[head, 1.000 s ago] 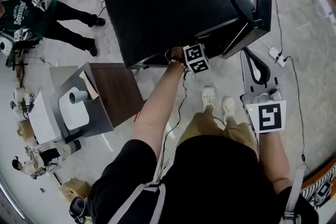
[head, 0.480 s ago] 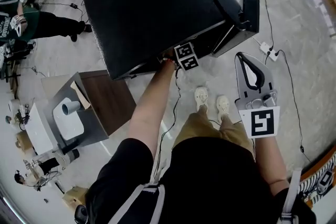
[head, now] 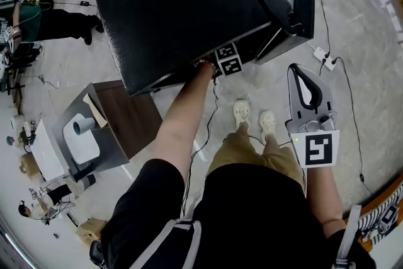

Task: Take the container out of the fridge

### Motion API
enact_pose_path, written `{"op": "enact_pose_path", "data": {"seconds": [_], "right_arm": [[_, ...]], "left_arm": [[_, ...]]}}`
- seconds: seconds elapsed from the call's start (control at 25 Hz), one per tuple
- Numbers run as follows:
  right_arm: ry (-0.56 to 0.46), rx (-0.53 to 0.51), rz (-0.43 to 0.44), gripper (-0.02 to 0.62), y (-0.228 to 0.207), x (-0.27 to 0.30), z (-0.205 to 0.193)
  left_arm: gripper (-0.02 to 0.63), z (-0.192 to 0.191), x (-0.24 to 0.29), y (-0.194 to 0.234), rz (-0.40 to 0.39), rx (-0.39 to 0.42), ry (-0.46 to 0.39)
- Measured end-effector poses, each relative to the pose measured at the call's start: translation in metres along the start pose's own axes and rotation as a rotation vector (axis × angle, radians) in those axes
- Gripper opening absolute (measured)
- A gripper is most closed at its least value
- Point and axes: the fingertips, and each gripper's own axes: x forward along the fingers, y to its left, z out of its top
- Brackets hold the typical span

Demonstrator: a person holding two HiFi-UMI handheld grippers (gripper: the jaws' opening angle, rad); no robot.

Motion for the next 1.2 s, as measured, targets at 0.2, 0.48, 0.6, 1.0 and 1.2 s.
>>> {"op": "enact_pose_path", "data": {"seconds": [0.2,0.48,0.6,1.0,1.2], "right_arm": [[0.004,0.006,0.01,0.035,0.003,0.0,-0.004],[-0.006,0.006,0.021,0.035,0.004,-0.004,-0.002],[-0.016,0.008,0.036,0.035,0.004,-0.006,0.003],[-0.078,-0.007,0.134,0.035,0.019,-0.019,0.023],[-0.076,-0.038,0.187,0.035,0.022,-0.036,0.024]], "left_arm": [[0.026,0.002,-0.006,0.0,-0.025,0.004,-0.006],[0.026,-0.001,-0.018,-0.006,-0.033,-0.106,-0.013],[0.026,0.002,-0.031,-0.007,-0.017,-0.149,-0.04],[0.025,0.038,-0.096,-0.034,0.025,-0.375,-0.238],[0.025,0.057,-0.136,-0.055,0.041,-0.471,-0.325]]}}
